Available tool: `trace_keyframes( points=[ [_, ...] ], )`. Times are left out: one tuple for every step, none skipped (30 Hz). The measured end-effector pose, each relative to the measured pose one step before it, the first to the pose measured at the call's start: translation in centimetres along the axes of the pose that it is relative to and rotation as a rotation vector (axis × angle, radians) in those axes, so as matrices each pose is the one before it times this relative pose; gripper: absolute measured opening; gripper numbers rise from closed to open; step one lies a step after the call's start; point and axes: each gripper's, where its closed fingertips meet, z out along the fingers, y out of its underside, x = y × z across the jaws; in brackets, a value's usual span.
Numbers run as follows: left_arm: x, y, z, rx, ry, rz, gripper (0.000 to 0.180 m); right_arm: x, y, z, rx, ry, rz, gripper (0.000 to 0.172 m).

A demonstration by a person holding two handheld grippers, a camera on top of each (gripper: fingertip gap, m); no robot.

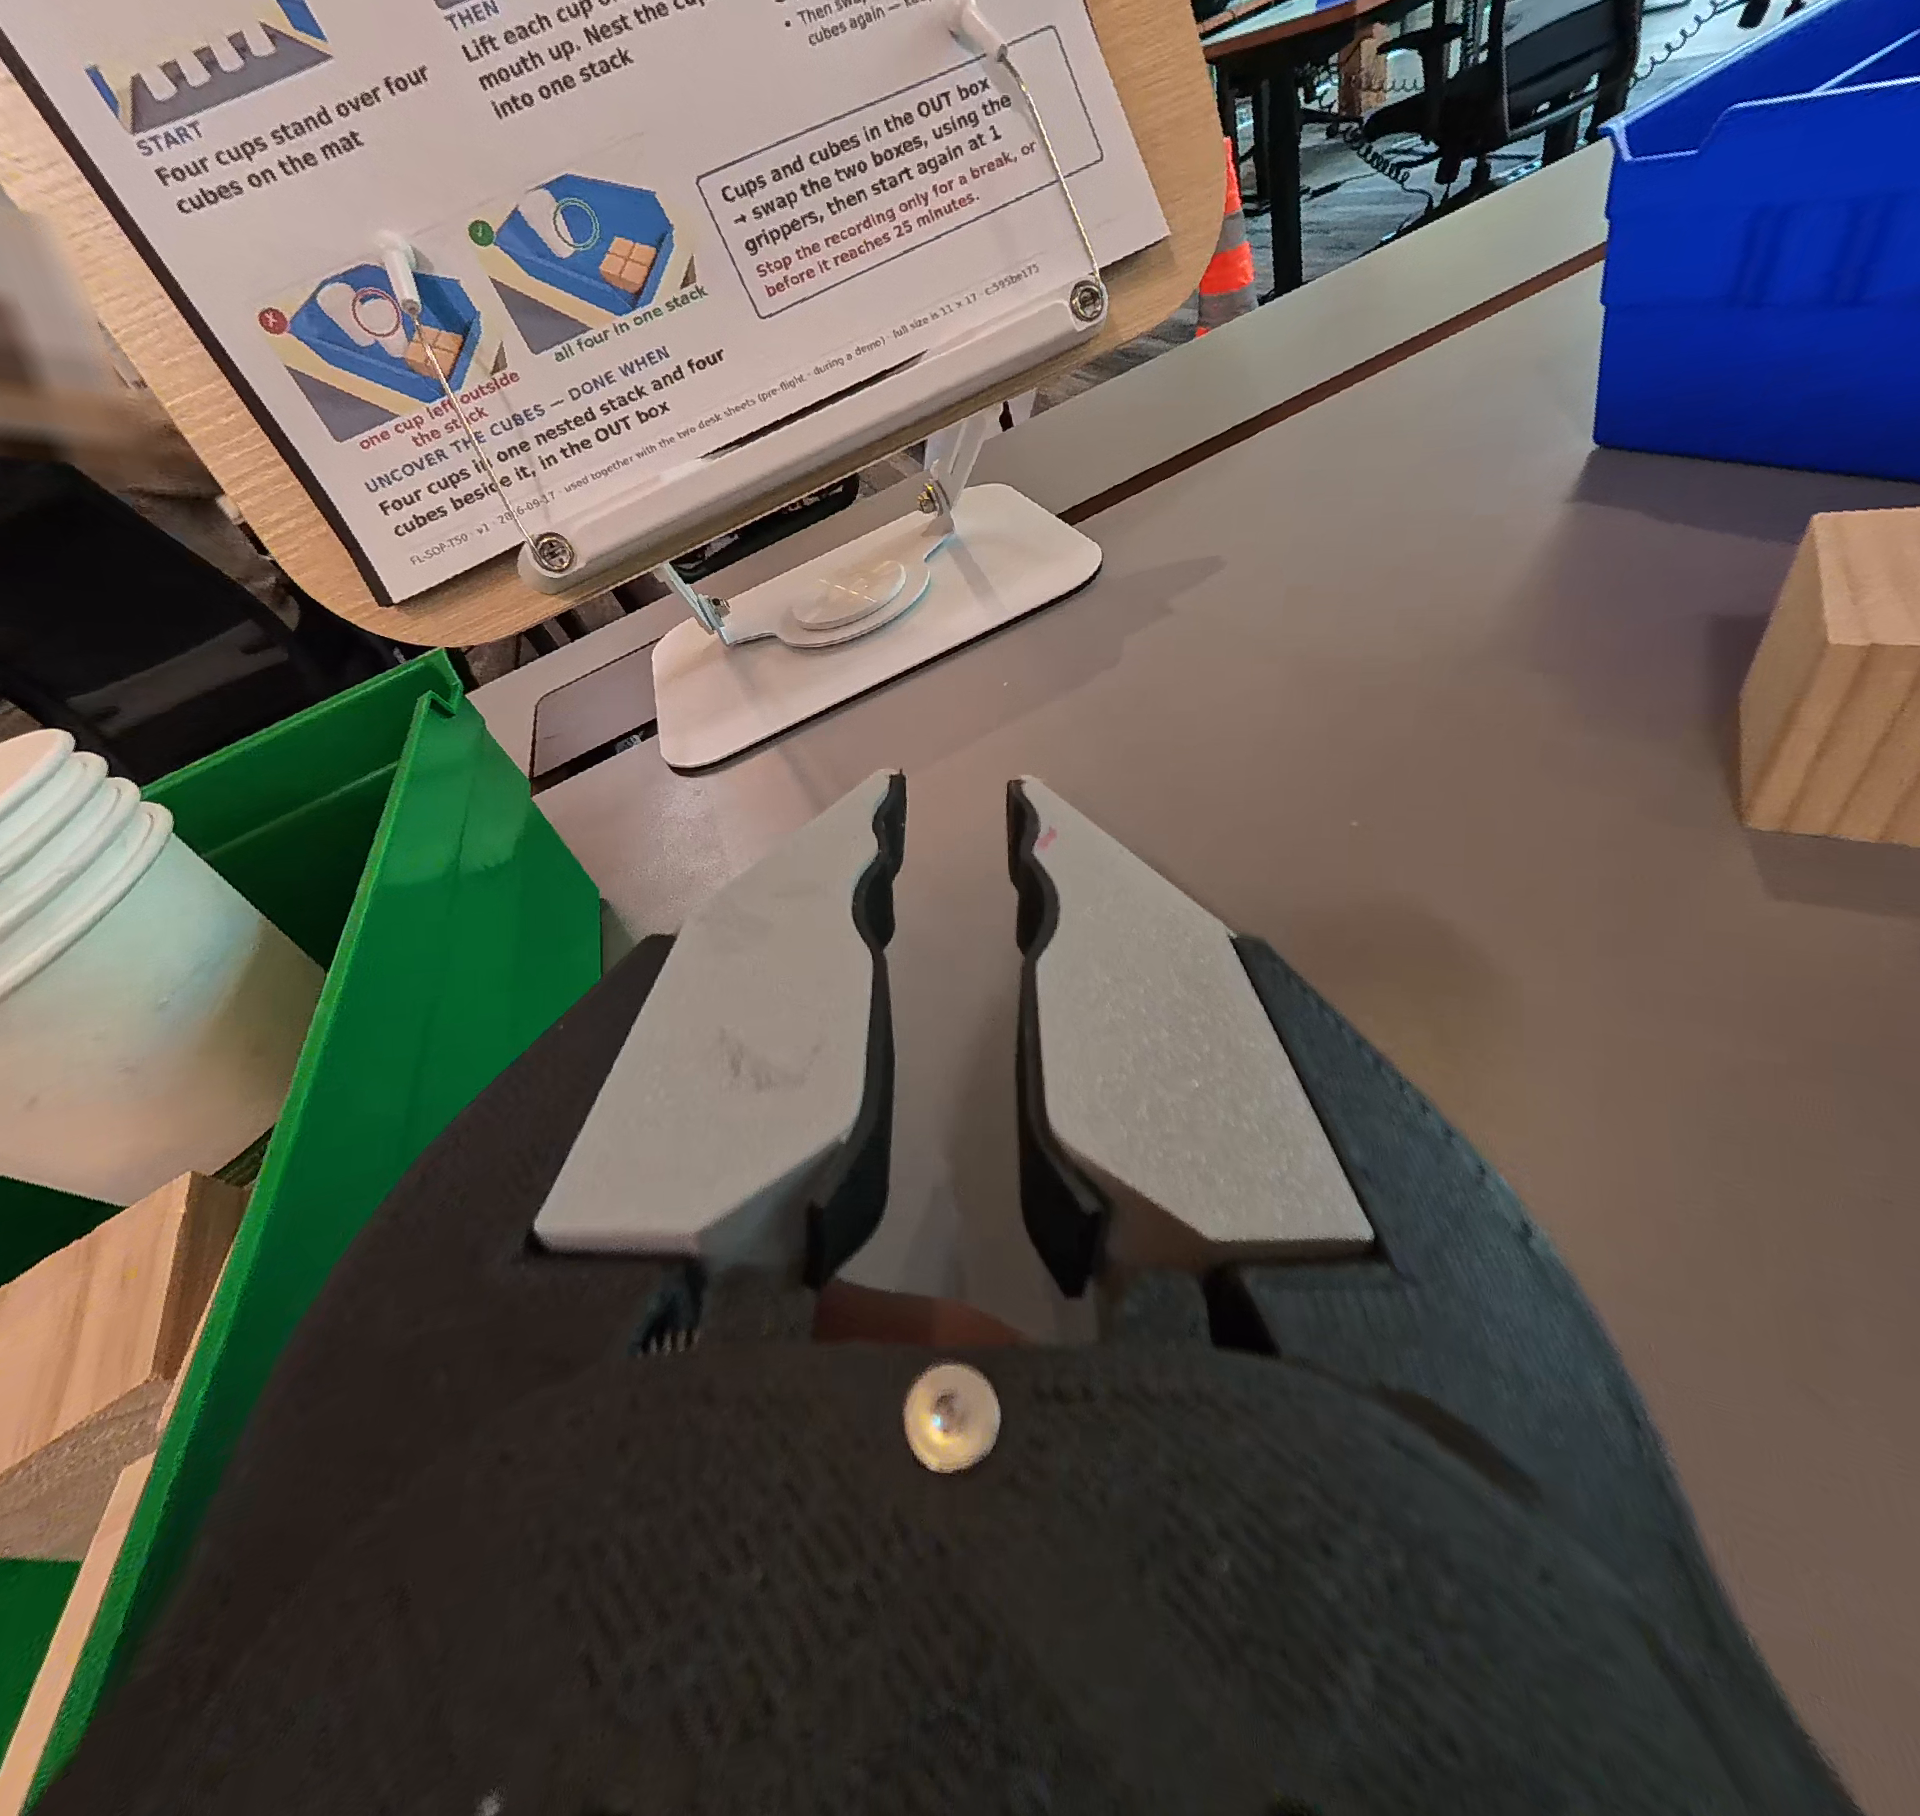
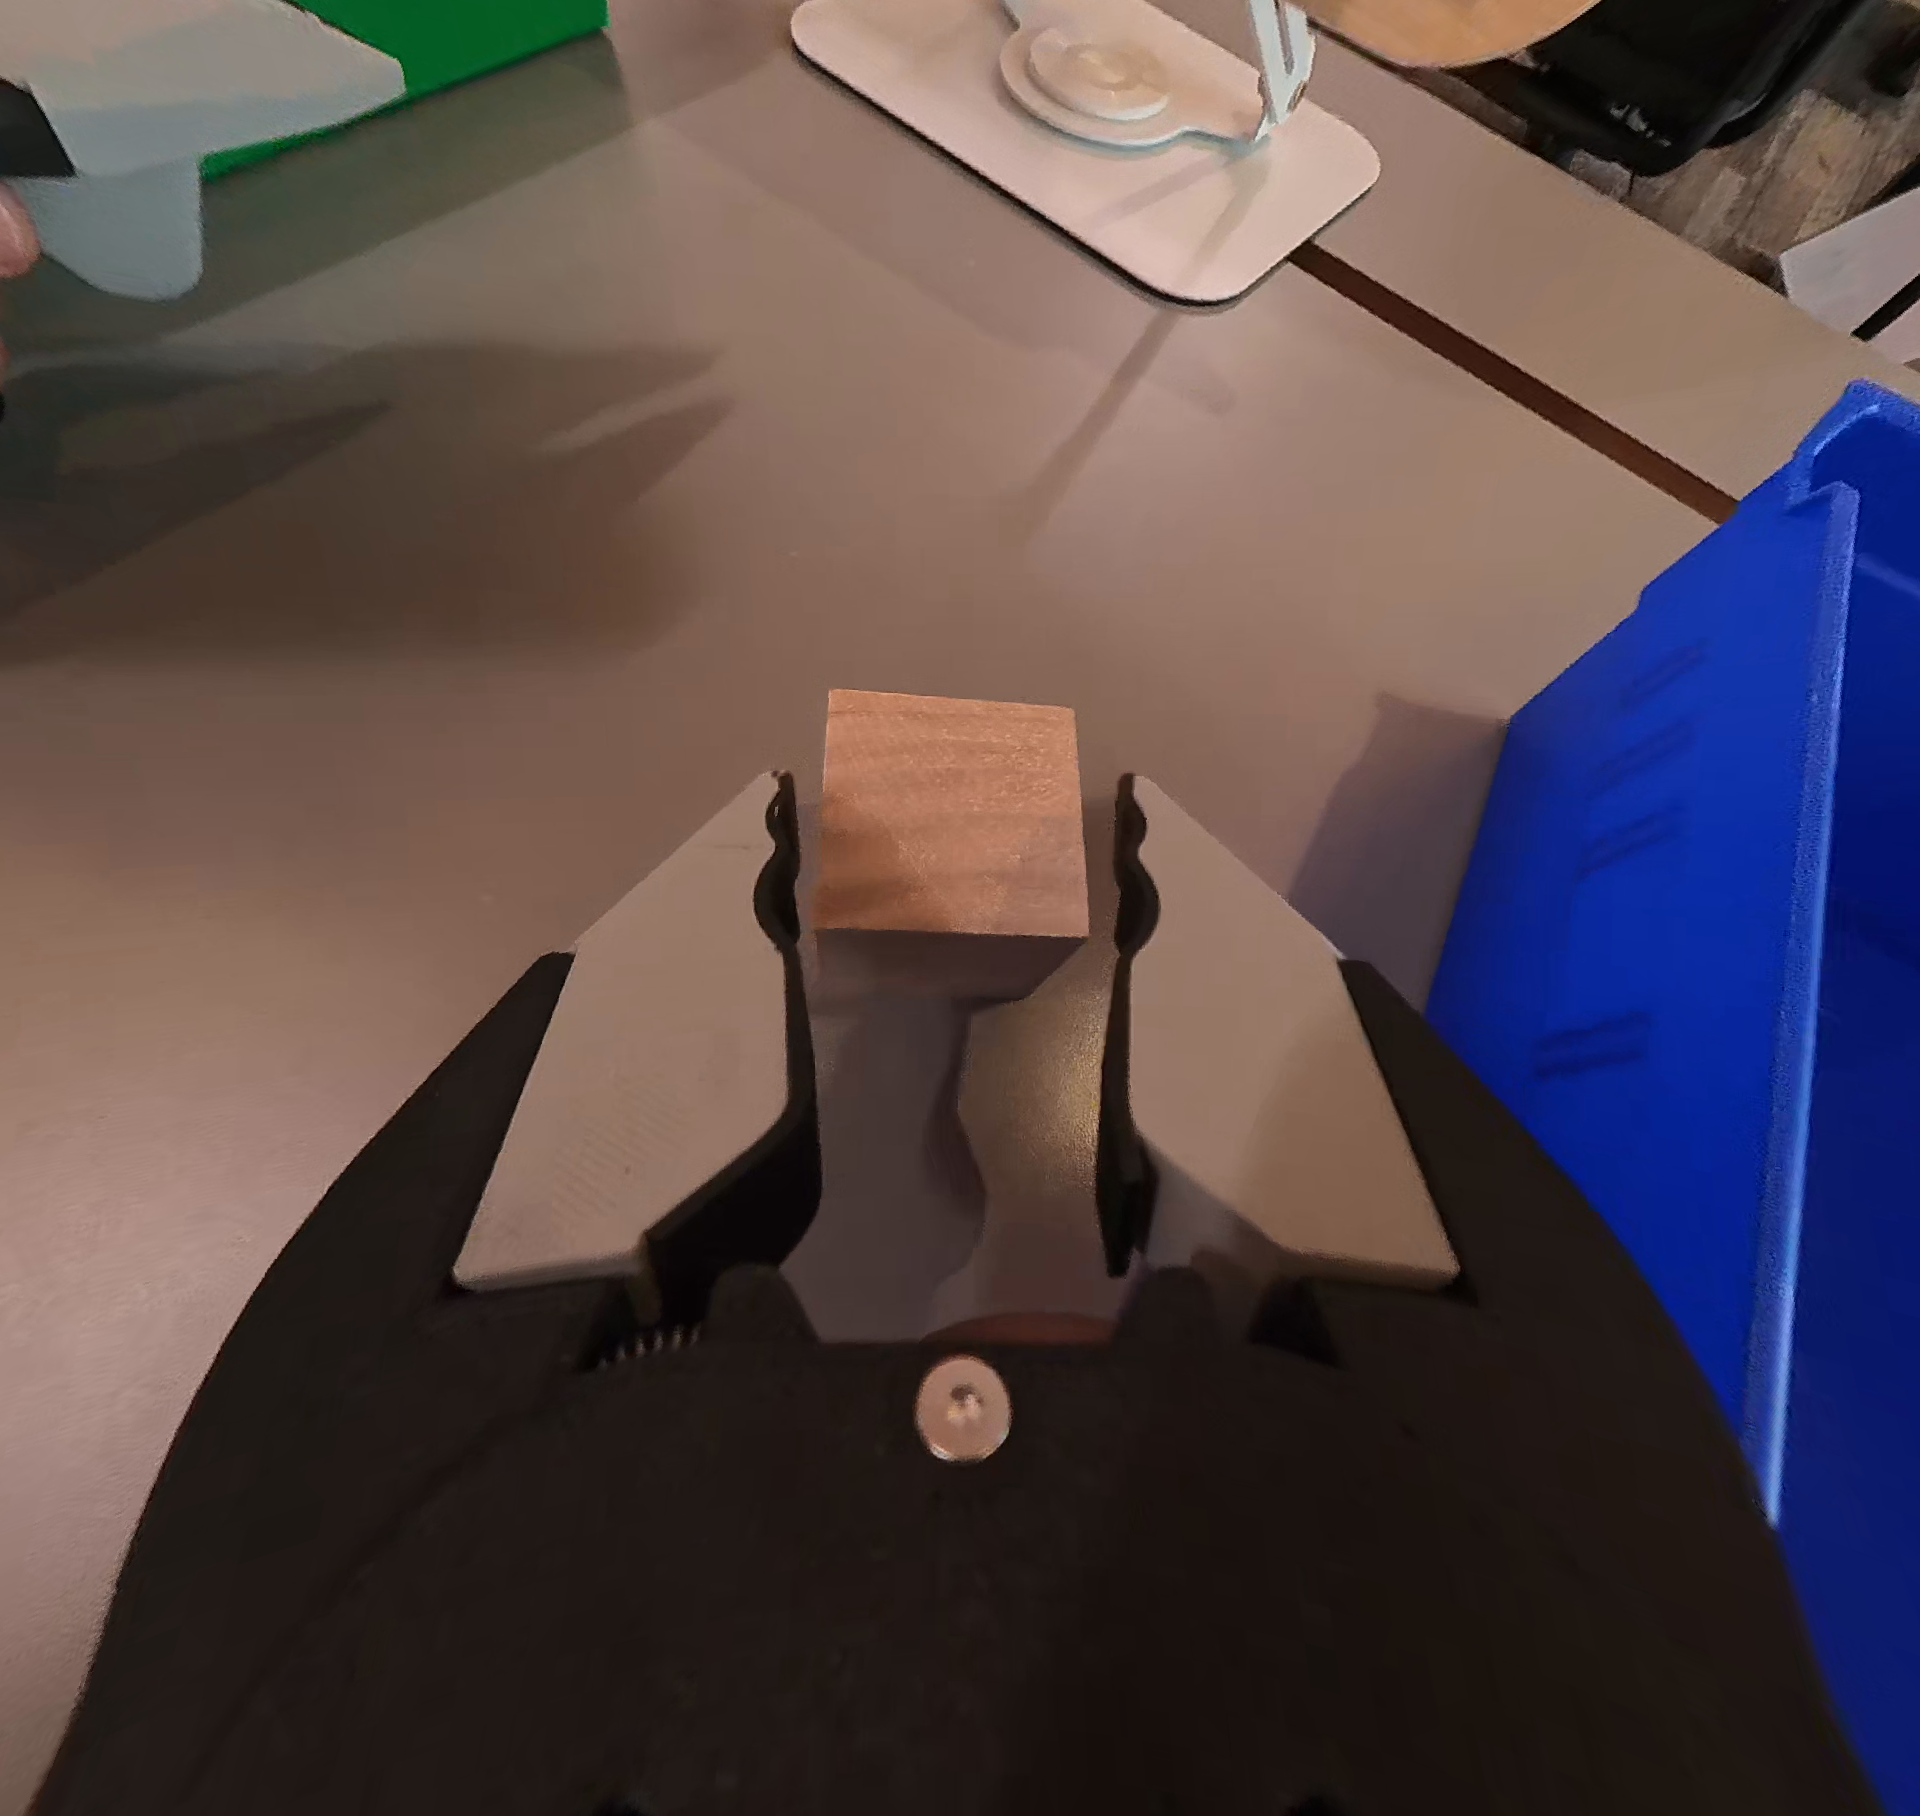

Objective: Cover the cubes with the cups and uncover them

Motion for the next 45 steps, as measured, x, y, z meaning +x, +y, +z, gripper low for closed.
trace_keyframes(
  points=[
    [-0.002, -0.012, -0.007, -0.0002, 0.0005, -0.0014, 0.018, 0.032, 0.188, 0.204, -0.0085, 0.0072, -0.007, 0.057],
    [-0.016, -0.043, -0.018, 0.0017, -0.0002, -0.0015, 0.018, 0.066, 0.197, 0.21, -0.0072, 0.0082, -0.0065, 0.055],
    [-0.012, -0.047, -0.022, 0.0019, -0.0002, -0.0008, 0.017, 0.028, 0.209, 0.218, -0.0087, 0.0024, -0.0001, 0.056],
    [0.008, -0.032, -0.023, 0.0012, 0.0003, -0.0004, 0.017, -0.119, 0.101, 0.188, -0.0025, -0.009, 0.0095, 0.052],
    [0.02, -0.01, -0.002, 0.0, 0.0015, -0.0004, 0.018, -0.013, -0.031, 0.118, 0.004, -0.0049, 0.0137, 0.052],
    [0.028, 0.004, 0.004, -0.0009, 0.0009, 0.0004, 0.018, 0.192, -0.03, 0.081, 0.0032, 0.0086, 0.0061, 0.052],
    [0.033, 0.015, -0.007, -0.0003, 0.0006, 0.0015, 0.018, 0.317, -0.005, 0.066, 0.0021, 0.018, 0.0012, 0.051],
    [0.034, 0.0, 0.0, -0.0001, 0.0006, 0.0018, 0.017, 0.276, -0.002, 0.044, 0.0027, 0.0141, 0.0024, 0.051],
    [0.013, 0.01, 0.002, -0.0007, -0.0002, 0.002, 0.018, 0.113, -0.005, 0.035, 0.0027, 0.0027, 0.0044, 0.051],
    [0.015, 0.009, -0.004, -0.0004, 0.0002, 0.0018, 0.018, 0.032, -0.009, 0.006, 0.0026, -0.0034, 0.0043, 0.052],
    [0.029, 0.017, 0.011, -0.001, 0.0014, 0.0005, 0.018, -0.011, 0.003, -0.002, 0.0019, -0.0046, -0.0021, 0.052],
    [0.042, 0.022, 0.002, -0.0011, 0.0021, -0.0008, 0.018, -0.101, 0.03, 0.0, -0.001, -0.0071, -0.0129, 0.052],
    [0.042, 0.003, 0.005, -0.0004, 0.0023, -0.0007, 0.018, -0.328, 0.02, 0.018, -0.0007, -0.0168, -0.0247, 0.057],
    [0.063, 0.029, 0.018, -0.0014, 0.0031, 0.0, 0.018, -0.575, -0.032, 0.021, 0.0011, -0.0264, -0.0311, 0.061],
    [0.075, 0.025, 0.02, -0.0015, 0.0032, 0.0004, 0.018, -0.705, -0.1, 0.015, 0.0042, -0.029, -0.0359, 0.061],
    [0.11, 0.019, 0.024, -0.0017, 0.0043, 0.0014, 0.018, -0.756, -0.157, -0.025, 0.006, -0.027, -0.0384, 0.057],
    [0.132, 0.009, 0.011, -0.0014, 0.0048, 0.0027, 0.018, -0.788, -0.256, -0.044, 0.0095, -0.0257, -0.0347, 0.054],
    [0.167, 0.01, 0.004, -0.001, 0.0067, 0.0043, 0.017, -0.754, -0.366, -0.048, 0.0155, -0.0217, -0.0287, 0.053],
    [0.137, 0.008, -0.001, -0.0016, 0.0052, 0.0051, 0.017, -0.481, -0.363, -0.045, 0.0147, -0.0059, -0.0244, 0.052],
    [0.112, 0.017, 0.015, -0.0017, 0.0036, 0.0054, 0.017, -0.093, -0.248, -0.056, 0.0088, 0.0132, -0.0205, 0.052],
    [0.086, 0.04, 0.022, -0.0026, 0.0025, 0.005, 0.017, 0.094, -0.127, -0.071, 0.0037, 0.019, -0.0182, 0.053],
    [0.065, 0.053, 0.021, -0.003, 0.0018, 0.0036, 0.017, 0.06, -0.162, -0.117, 0.0063, 0.0107, -0.0132, 0.054],
    [0.033, 0.027, 0.02, -0.0017, 0.001, 0.0019, 0.017, -0.233, -0.407, -0.211, 0.0219, -0.0122, -0.0041, 0.054],
    [0.014, 0.02, 0.016, -0.0006, 0.0002, 0.0006, 0.017, -0.726, -0.712, -0.307, 0.0388, -0.0439, 0.0052, 0.053],
    [0.001, 0.018, 0.01, -0.0008, 0.0001, -0.0001, 0.017, -1.226, -0.86, -0.367, 0.0449, -0.0731, 0.0074, 0.049],
    [-0.016, 0.02, 0.016, -0.0008, -0.0007, -0.0004, 0.017, -1.576, -0.779, -0.315, 0.0383, -0.0887, 0.0011, 0.042],
    [-0.034, 0.023, 0.013, -0.0006, -0.0011, -0.0004, 0.017, -1.647, -0.481, -0.156, 0.0208, -0.0873, -0.0072, 0.034],
    [-0.021, 0.042, 0.011, -0.0013, -0.0004, -0.0004, 0.017, -1.386, -0.004, 0.068, -0.0046, -0.0695, -0.0076, 0.03],
    [-0.024, 0.03, 0.004, -0.0013, -0.0009, -0.0003, 0.017, -0.79, 0.528, 0.299, -0.0343, -0.0375, -0.0012, 0.032],
    [-0.023, 0.041, 0.018, -0.001, -0.0013, 0.0003, 0.017, 0.079, 0.836, 0.403, -0.0513, 0.0092, 0.0044, 0.036],
    [-0.011, 0.043, 0.024, -0.0014, -0.0007, 0.0005, 0.017, 0.919, 0.883, 0.383, -0.0488, 0.0542, 0.0123, 0.038],
    [-0.013, 0.058, 0.023, -0.0023, -0.0001, 0.0007, 0.017, 1.163, 0.69, 0.278, -0.0326, 0.0597, 0.0179, 0.028],
    [-0.001, 0.047, 0.022, -0.002, -0.0006, 0.0011, 0.017, 0.863, 0.417, 0.023, -0.0148, 0.0335, 0.0272, 0.018],
    [0.004, 0.019, 0.023, -0.0008, -0.0004, 0.0015, 0.017, 0.652, 0.345, -0.088, -0.0105, 0.014, 0.0337, 0.018],
    [0.01, 0.015, 0.007, -0.0001, -0.0002, 0.001, 0.017, 0.641, 0.348, -0.093, -0.0128, 0.0135, 0.0306, 0.022],
    [0.008, 0.024, 0.021, -0.0008, 0.0002, 0.0002, 0.017, 0.588, 0.327, -0.074, -0.0129, 0.0147, 0.0219, 0.027],
    [0.019, 0.036, 0.033, -0.0021, 0.0009, 0.0003, 0.017, 0.433, 0.311, -0.023, -0.0135, 0.0119, 0.0132, 0.031],
    [-0.002, 0.029, 0.024, -0.0023, -0.0007, 0.0007, 0.017, 0.27, 0.212, -0.007, -0.0107, 0.009, 0.0072, 0.033],
    [0.006, -0.009, -0.002, 0.0005, 0.0001, 0.0005, 0.017, 0.052, -0.047, -0.035, 0.0031, -0.0003, 0.0058, 0.034],
    [-0.018, -0.022, -0.009, 0.0014, -0.0007, -0.0005, 0.017, -0.248, -0.318, -0.11, 0.0174, -0.0153, 0.0048, 0.034],
    [-0.027, -0.001, -0.007, 0.0002, -0.0007, -0.0018, 0.017, -0.314, -0.462, -0.165, 0.0248, -0.0174, 0.0048, 0.034],
    [-0.027, 0.015, -0.002, -0.0007, 0.0001, -0.0025, 0.017, -0.15, -0.443, -0.184, 0.0243, -0.007, 0.0044, 0.034],
    [-0.014, -0.011, -0.009, 0.0002, 0.0003, -0.002, 0.017, 0.037, -0.374, -0.177, 0.0196, 0.0048, 0.0002, 0.034],
    [-0.011, -0.033, -0.016, 0.0015, -0.0005, -0.0005, 0.017, 0.208, -0.283, -0.153, 0.0151, 0.0153, -0.0053, 0.034],
    [0.013, -0.031, 0.003, 0.0011, 0.0001, 0.0009, 0.017, 0.396, -0.236, -0.149, 0.013, 0.0271, -0.0065, 0.034]
  ],
)
